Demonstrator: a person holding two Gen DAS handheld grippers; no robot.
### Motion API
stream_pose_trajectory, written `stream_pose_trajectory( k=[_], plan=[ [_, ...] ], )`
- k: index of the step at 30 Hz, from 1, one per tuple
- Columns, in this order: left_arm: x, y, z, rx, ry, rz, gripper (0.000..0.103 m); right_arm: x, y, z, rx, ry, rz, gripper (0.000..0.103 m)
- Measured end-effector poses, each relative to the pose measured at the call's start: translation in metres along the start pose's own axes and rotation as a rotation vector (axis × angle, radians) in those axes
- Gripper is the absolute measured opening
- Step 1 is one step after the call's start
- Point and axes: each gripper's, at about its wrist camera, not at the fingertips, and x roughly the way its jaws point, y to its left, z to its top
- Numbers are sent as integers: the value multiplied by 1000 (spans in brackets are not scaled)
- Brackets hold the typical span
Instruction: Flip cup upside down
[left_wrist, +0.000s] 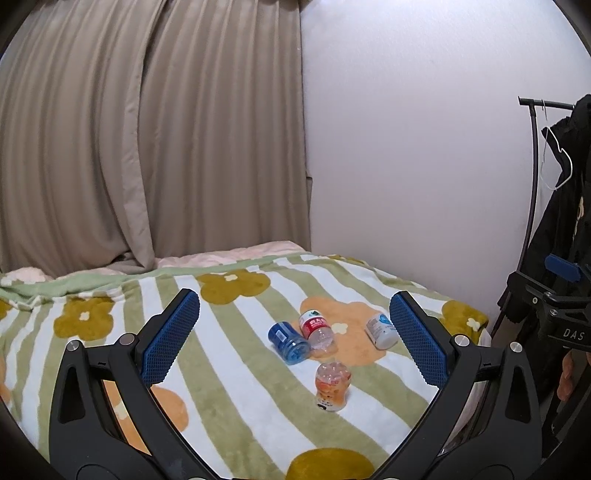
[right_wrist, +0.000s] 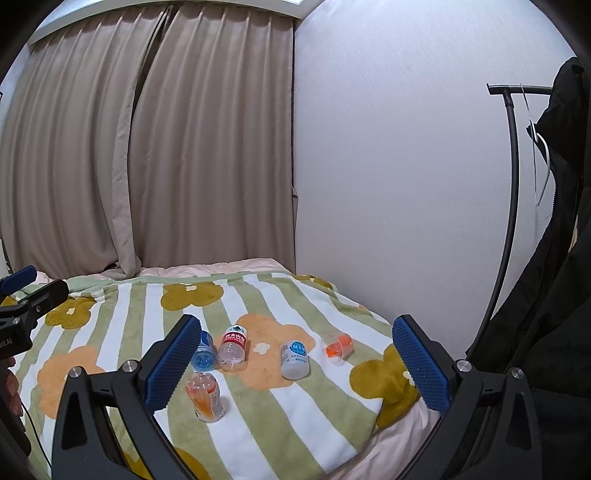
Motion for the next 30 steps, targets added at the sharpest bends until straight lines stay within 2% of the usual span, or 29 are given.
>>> stream_pose_trajectory(
  k=[23, 30],
  plan=[
    [4, -10, -3, 27, -13, -12, 103, 0, 1, -3, 12, 4, 1, 103],
    [0, -10, -1, 30, -21, 5, 103, 0, 1, -2, 5, 1, 2, 103]
  ],
)
